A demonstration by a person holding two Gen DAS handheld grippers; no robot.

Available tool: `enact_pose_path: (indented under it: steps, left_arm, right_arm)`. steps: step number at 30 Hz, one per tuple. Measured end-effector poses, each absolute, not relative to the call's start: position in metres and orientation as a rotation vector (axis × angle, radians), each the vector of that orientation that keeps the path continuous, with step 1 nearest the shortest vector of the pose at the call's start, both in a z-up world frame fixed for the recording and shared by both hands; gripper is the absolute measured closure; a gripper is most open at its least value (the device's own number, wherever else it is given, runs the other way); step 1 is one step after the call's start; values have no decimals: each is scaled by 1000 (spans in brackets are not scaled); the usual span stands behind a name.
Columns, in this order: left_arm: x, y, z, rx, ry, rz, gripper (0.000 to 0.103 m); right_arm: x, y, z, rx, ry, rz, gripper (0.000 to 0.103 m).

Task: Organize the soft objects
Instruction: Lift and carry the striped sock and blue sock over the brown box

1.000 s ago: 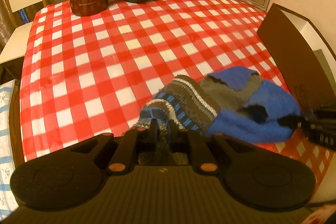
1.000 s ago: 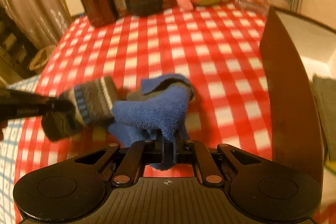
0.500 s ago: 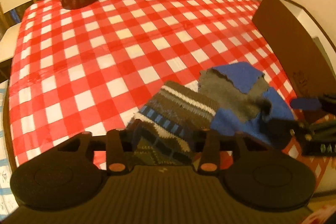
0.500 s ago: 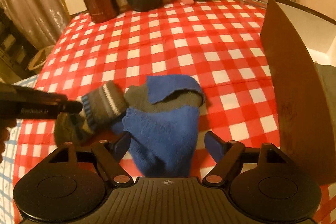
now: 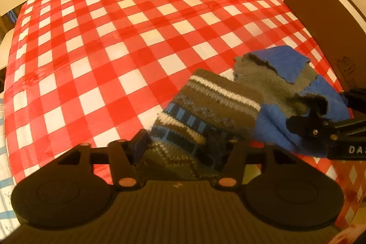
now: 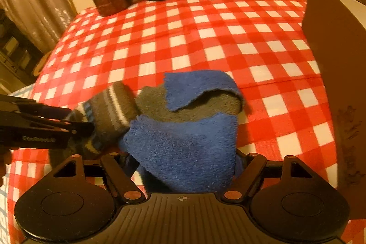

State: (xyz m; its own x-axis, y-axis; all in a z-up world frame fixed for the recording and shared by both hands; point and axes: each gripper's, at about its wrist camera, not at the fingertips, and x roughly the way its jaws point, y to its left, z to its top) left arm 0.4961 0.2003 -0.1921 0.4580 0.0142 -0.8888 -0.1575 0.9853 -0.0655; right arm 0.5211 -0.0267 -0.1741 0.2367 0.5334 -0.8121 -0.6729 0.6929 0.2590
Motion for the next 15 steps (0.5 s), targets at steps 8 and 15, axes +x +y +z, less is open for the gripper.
enact_pose_path:
  steps: [8,15]
  left_arm:
    - [491,188,-183,-126,1071,66,89]
    - [483,184,-155,-166,1010,70,89]
  right_arm:
    - [526,-35,-170,-117,1050,812,87]
    - [519,-45,-148,-120,996,812,90]
